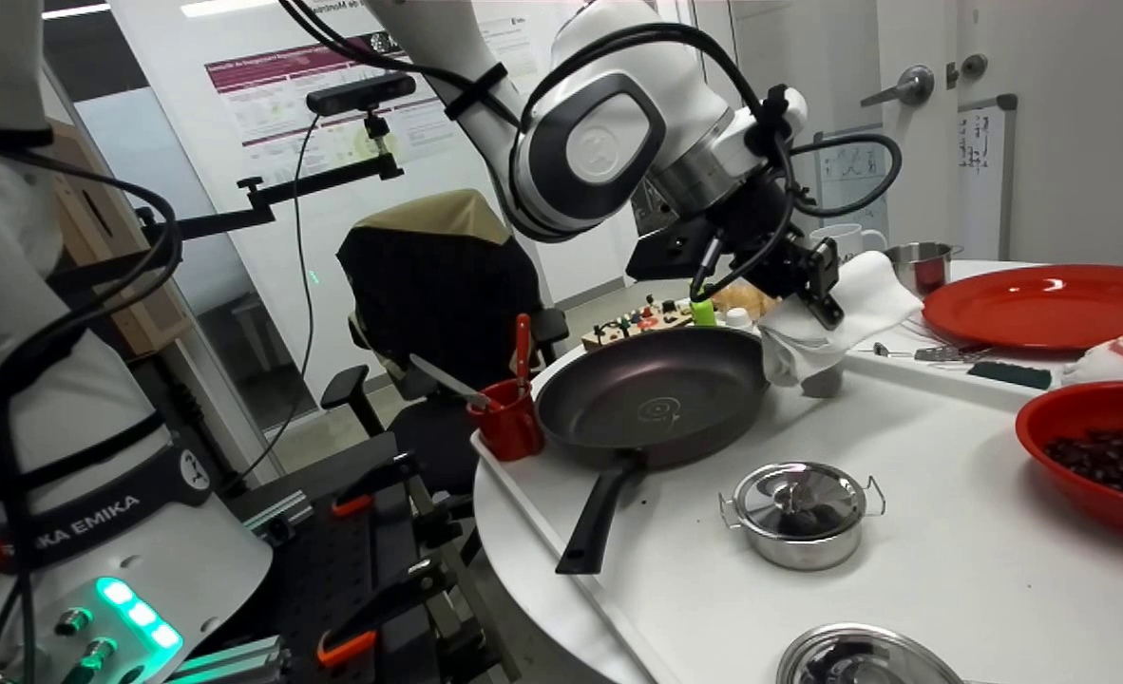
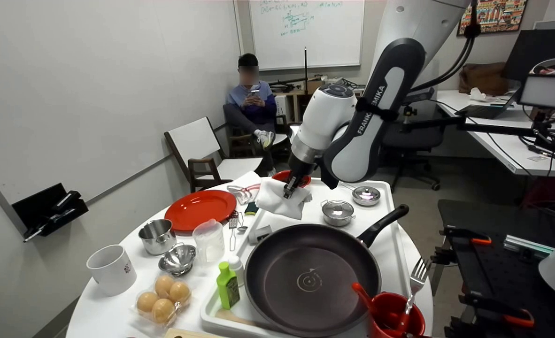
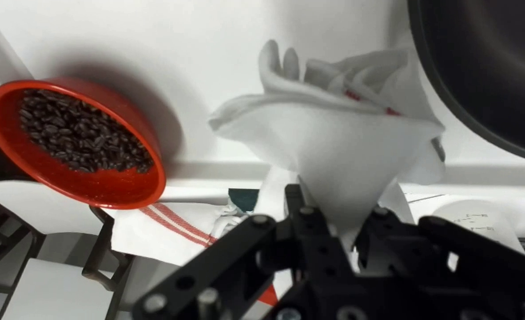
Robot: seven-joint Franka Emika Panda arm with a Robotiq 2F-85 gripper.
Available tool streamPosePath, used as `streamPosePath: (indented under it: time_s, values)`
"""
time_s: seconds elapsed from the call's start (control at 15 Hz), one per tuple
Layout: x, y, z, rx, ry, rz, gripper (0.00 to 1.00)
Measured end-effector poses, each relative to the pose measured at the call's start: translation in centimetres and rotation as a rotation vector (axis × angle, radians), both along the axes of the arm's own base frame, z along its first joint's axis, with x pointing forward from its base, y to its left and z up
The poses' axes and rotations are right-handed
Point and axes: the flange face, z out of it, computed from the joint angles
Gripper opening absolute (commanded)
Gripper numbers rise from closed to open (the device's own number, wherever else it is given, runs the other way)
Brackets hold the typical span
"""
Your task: Wipe the pan with the white towel
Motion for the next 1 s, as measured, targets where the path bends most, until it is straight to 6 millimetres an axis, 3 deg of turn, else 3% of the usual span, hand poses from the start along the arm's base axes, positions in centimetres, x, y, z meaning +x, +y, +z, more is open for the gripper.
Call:
streamPosePath:
  time_s: [0.4,0.53,0.8,1.0]
  values:
    - [1.0,-2.5,-2.9,-0.005,0.042,-0.072,0.08]
    - [0.9,-3.1,-4.4,-0.005,0.067,-0.091,0.44]
    - [0.9,-3.8,-7.1,0.006,0.114,-0.120,0.71]
    - [1.1,-3.7,-7.9,0.011,0.122,-0.120,0.92]
